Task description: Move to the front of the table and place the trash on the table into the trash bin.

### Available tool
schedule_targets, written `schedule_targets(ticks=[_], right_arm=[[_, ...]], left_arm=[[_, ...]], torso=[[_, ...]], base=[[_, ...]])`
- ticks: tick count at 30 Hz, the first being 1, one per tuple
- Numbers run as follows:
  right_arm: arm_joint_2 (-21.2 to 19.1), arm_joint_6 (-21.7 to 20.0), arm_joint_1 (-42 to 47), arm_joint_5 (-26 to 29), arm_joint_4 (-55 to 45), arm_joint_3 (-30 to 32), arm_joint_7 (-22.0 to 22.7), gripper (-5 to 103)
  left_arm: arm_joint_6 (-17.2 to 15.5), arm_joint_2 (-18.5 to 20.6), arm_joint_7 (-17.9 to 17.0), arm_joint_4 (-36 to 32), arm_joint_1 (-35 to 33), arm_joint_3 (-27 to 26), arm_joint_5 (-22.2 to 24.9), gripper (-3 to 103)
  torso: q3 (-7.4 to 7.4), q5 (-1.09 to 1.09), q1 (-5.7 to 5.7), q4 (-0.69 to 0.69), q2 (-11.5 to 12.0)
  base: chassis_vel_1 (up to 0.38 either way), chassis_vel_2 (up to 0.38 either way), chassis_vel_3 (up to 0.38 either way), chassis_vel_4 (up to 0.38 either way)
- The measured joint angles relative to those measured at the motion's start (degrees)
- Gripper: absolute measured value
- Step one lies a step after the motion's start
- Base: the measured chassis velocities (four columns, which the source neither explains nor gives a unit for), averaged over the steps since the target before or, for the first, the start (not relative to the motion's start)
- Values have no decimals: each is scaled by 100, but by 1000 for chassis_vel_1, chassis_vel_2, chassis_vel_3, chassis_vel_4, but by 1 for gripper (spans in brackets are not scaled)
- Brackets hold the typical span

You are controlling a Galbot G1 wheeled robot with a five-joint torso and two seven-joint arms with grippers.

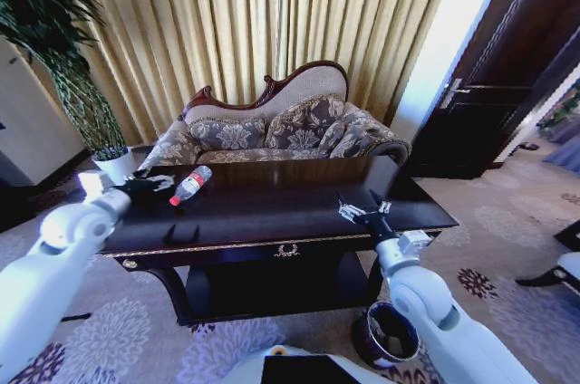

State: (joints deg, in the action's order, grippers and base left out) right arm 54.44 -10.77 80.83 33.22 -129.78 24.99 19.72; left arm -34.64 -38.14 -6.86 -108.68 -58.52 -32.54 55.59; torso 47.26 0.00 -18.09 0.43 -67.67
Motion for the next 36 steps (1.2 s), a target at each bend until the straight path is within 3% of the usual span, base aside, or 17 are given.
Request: schedule_targets(ticks=[7,11,23,36], right_arm=[[-69,7,-94,124,-50,36,16,100],[-109,52,-105,181,-121,71,18,100],[-113,118,-92,186,-101,157,16,100],[-92,139,-66,194,-72,226,15,100]], left_arm=[[-535,-8,26,336,468,436,-11,100],[-637,-8,148,523,701,652,-3,100],[-640,-71,229,893,1090,1154,-86,100],[-623,-116,384,1270,1184,1263,-203,100]], torso=[[0,0,0,0,0],[0,0,0,0,0],[0,0,1,0,0],[0,0,0,0,0]], base=[[0,0,0,0],[0,0,0,0],[0,0,0,0],[0,0,0,0]])
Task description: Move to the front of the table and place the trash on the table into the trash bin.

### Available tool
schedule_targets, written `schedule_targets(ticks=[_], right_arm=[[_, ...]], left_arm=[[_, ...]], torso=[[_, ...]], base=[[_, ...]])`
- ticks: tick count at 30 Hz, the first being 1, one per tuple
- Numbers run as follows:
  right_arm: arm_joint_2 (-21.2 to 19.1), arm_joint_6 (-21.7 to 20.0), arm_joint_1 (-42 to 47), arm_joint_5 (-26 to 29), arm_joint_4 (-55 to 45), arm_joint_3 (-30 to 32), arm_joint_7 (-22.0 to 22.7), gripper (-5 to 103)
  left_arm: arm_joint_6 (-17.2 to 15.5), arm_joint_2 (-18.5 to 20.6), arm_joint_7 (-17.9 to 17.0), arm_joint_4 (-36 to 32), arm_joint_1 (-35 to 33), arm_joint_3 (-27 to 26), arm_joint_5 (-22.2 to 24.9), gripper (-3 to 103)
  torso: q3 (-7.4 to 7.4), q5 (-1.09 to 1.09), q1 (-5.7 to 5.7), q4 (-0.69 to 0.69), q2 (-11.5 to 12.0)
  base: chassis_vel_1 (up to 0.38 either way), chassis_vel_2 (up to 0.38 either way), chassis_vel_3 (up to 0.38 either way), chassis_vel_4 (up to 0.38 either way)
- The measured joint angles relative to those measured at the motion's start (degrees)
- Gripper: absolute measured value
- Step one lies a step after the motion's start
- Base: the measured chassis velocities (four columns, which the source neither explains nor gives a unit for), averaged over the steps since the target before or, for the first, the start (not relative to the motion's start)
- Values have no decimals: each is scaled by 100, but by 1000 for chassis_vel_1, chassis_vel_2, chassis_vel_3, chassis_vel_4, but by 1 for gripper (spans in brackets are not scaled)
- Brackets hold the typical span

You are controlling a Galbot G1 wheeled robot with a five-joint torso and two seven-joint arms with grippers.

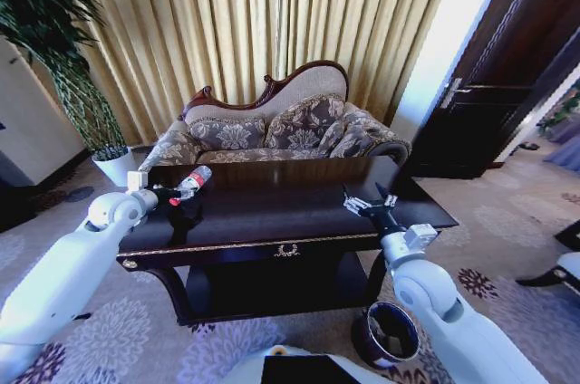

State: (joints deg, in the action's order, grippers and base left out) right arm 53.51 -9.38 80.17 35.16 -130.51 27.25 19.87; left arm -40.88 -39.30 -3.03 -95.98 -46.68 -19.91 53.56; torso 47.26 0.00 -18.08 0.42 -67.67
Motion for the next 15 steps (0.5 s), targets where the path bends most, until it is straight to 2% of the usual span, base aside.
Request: schedule_targets(ticks=[4,7,9,10,12,13,14,15], right_arm=[[-13,44,23,14,-14,35,0,100],[-17,90,46,21,3,70,-1,100],[-14,96,53,21,4,73,-1,100],[-5,98,70,21,4,79,-1,100],[-1,99,80,21,1,81,-2,100],[3,100,99,22,-8,85,-1,100],[4,100,107,25,-15,92,-2,100],[4,100,107,25,-15,92,-2,100]], left_arm=[[2,-29,26,30,34,27,-3,102],[7,-67,59,30,88,75,-3,88],[8,-72,66,27,94,81,-2,88],[14,-77,101,25,105,89,-2,77],[23,-78,131,36,109,94,-3,77],[38,-80,180,68,111,98,-18,66],[57,-81,221,87,112,99,-30,61],[57,-81,221,87,112,99,-30,61]], torso=[[0,0,0,0,0],[0,0,0,1,0],[0,1,0,1,0],[0,1,0,0,0],[0,1,0,0,0],[0,0,0,0,0],[0,1,0,0,0],[0,1,0,0,0]], base=[[0,0,0,0],[0,0,0,0],[0,0,0,0],[0,0,0,0],[0,0,0,0],[0,0,0,0],[0,0,0,0],[0,0,0,0]])
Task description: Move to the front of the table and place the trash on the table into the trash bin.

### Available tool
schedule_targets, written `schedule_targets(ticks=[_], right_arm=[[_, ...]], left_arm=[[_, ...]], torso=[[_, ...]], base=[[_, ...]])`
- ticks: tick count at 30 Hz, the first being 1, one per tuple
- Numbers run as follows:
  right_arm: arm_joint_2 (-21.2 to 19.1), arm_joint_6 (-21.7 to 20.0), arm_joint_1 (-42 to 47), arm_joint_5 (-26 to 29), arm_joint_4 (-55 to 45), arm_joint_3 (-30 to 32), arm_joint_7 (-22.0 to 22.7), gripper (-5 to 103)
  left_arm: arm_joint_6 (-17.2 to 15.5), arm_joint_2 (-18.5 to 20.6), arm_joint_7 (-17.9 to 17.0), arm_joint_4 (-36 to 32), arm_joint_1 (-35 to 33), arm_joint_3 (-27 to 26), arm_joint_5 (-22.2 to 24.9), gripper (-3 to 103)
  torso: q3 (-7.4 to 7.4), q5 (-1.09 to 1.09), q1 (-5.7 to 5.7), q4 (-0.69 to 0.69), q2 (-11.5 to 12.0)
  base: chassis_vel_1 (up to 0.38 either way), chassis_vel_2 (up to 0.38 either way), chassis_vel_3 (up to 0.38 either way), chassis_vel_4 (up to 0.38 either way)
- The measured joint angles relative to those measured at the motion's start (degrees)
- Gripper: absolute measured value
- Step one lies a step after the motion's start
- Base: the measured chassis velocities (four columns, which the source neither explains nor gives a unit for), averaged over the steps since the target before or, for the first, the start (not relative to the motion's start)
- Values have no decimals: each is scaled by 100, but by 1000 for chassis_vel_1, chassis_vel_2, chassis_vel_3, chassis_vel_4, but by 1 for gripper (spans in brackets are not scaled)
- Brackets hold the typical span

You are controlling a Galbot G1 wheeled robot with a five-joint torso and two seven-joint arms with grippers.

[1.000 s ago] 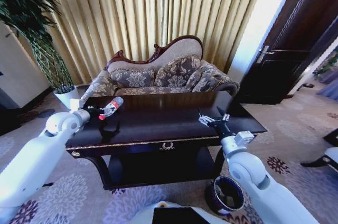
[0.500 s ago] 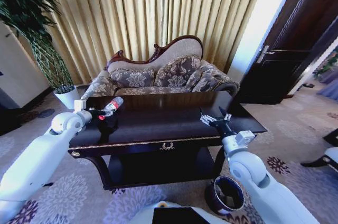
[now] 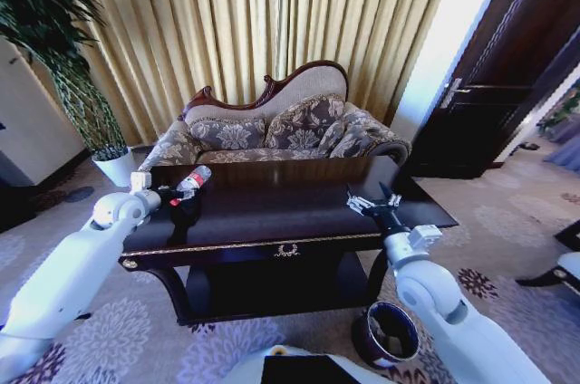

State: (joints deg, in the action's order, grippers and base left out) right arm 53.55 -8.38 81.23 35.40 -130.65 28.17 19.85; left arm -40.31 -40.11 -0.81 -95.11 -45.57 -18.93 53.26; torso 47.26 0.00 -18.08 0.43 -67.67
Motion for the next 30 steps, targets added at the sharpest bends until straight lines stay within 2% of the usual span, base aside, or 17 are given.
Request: schedule_targets(ticks=[3,6,7,11,14,15,17,20,23,24,25,26,27,28,30], right_arm=[[-14,1,8,43,-25,56,0,100],[-18,1,9,53,-32,72,0,100],[-27,1,18,72,-45,92,0,100],[-48,1,43,139,-98,132,1,100],[-121,-36,26,299,-194,123,4,100],[-121,-36,26,299,-194,123,4,100],[-190,-84,-30,441,-249,48,9,100],[-273,-115,-81,585,-298,-27,27,100],[-603,-150,-277,1123,-432,-233,170,100],[-826,-158,-428,1452,-473,-316,194,100],[-826,-158,-428,1452,-473,-316,194,100],[-947,-159,-520,1619,-488,-367,202,100],[-1180,-161,-717,1958,-514,-497,202,100],[-1180,-161,-717,1958,-514,-497,202,100],[-1405,-162,-943,2372,-544,-645,151,100]], left_arm=[[62,0,83,26,0,0,-30,47],[66,-1,87,26,-1,-4,-33,47],[73,-8,88,23,-7,-16,-34,41],[200,-24,85,-9,-57,-78,-49,34],[1012,-45,251,-174,-265,-315,-362,29],[1012,-45,251,-174,-265,-315,-362,29],[1445,-57,276,-374,-454,-502,-784,29],[1622,-64,173,-609,-641,-676,-1014,29],[2186,-48,43,-1208,-1358,-1300,-1439,29],[2538,-47,64,-1471,-1788,-1672,-1685,29],[2538,-47,64,-1471,-1788,-1672,-1685,29],[2710,-47,75,-1584,-1983,-1850,-1784,29],[3036,-50,109,-1776,-2329,-2165,-1950,29],[3036,-50,109,-1776,-2329,-2165,-1950,29],[3491,-61,163,-1971,-2685,-2507,-2209,29]], torso=[[0,0,0,0,0],[0,0,0,0,0],[0,0,0,0,0],[0,-1,0,0,0],[0,-1,0,1,0],[0,-1,0,1,0],[0,0,0,0,0],[0,0,0,0,0],[0,1,0,0,0],[0,1,0,-1,0],[0,1,0,-1,0],[0,-1,0,-2,0],[0,0,0,-3,-1],[0,0,0,-3,-1],[0,-1,0,-2,-1]], base=[[0,0,0,0],[0,0,0,0],[0,0,0,0],[0,0,0,0],[0,0,0,0],[0,0,0,0],[0,0,0,0],[0,0,0,0],[0,0,0,0],[0,0,0,0],[0,0,0,0],[0,0,0,0],[0,0,0,0],[0,0,0,0],[0,0,0,0]])
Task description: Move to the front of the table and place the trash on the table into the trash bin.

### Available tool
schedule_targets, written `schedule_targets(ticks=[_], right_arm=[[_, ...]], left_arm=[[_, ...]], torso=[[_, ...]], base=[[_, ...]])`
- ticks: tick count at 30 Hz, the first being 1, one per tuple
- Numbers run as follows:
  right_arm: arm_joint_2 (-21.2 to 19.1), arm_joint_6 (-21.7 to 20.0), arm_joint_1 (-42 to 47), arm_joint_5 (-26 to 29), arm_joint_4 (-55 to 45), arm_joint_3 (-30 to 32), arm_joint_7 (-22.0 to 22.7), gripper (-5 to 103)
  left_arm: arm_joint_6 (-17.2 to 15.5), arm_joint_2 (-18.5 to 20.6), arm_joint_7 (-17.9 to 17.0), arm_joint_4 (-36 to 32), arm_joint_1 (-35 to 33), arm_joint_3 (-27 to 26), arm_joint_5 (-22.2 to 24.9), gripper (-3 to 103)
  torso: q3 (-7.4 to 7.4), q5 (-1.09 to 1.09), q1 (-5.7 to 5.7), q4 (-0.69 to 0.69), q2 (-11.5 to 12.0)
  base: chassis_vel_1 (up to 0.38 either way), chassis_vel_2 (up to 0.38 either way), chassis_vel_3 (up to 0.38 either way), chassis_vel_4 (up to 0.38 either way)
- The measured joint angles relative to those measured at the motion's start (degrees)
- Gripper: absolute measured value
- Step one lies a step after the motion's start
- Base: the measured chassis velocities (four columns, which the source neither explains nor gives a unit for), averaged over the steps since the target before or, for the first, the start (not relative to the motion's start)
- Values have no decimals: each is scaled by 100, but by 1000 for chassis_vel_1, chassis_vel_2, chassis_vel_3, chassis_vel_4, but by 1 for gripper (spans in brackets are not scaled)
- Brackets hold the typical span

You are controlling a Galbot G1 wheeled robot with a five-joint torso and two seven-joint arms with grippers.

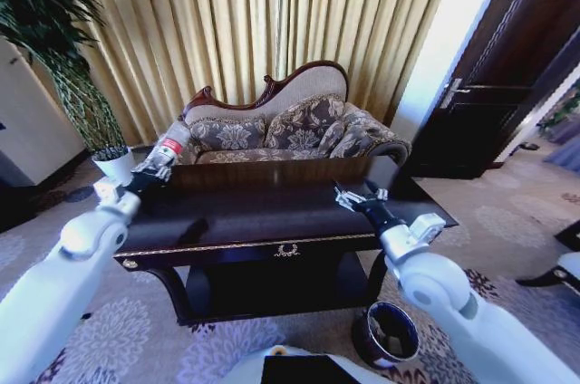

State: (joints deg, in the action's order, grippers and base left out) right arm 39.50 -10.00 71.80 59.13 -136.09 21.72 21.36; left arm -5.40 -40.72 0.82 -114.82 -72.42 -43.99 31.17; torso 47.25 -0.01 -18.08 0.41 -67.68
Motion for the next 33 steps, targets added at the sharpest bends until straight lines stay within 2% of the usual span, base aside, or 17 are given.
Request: schedule_targets(ticks=[1,2,3,6,7,10,11,14,15,16,20,22,33], right_arm=[[-84,0,-97,199,-11,-64,-75,100],[-219,0,-285,591,-16,-176,-280,100],[-219,0,-285,591,-16,-176,-280,100],[-379,-2,-734,1310,0,-360,-677,100],[-379,-2,-734,1310,0,-360,-677,100],[-440,-40,-1520,1955,126,-682,-908,100],[-441,-60,-1894,2076,246,-922,-978,100],[-433,-66,-2086,2135,327,-1060,-1011,100],[-405,-70,-2363,2211,443,-1288,-1060,100],[-314,-73,-2809,2325,643,-1693,-1156,100],[-167,-77,-3307,2387,851,-2084,-1275,100],[82,-79,-3895,2441,1087,-2477,-1322,100],[766,-93,-4735,2475,1486,-3043,-1322,100]], left_arm=[[166,-6,30,-68,-108,-116,-102,29],[488,-24,87,-222,-309,-321,-312,29],[488,-24,87,-222,-309,-321,-312,29],[899,-65,117,-492,-454,-462,-613,29],[899,-65,117,-492,-454,-462,-613,29],[1107,-69,105,-671,-274,-237,-876,29],[1112,-40,74,-713,-121,-47,-940,29],[1111,-12,53,-733,-7,87,-971,29],[1092,44,34,-752,147,280,-1008,29],[1044,145,14,-758,406,593,-1064,29],[969,278,-22,-747,696,937,-1081,29],[871,446,-55,-710,1020,1293,-1081,29],[666,781,-88,-1042,931,1502,-1043,29]], torso=[[0,0,0,0,0],[0,2,0,1,0],[0,2,0,1,0],[0,1,0,2,0],[0,1,0,2,0],[0,0,0,2,0],[0,1,0,2,0],[1,0,0,2,0],[1,0,-1,3,0],[1,1,-1,3,0],[1,1,0,3,0],[1,1,-1,2,1],[1,1,0,1,1]], base=[[0,0,0,0],[0,0,0,0],[0,0,0,0],[0,0,0,0],[0,0,0,0],[0,0,0,0],[0,0,0,0],[0,0,0,0],[0,0,0,0],[0,0,0,0],[0,0,0,0],[0,0,0,0],[0,0,0,0]])
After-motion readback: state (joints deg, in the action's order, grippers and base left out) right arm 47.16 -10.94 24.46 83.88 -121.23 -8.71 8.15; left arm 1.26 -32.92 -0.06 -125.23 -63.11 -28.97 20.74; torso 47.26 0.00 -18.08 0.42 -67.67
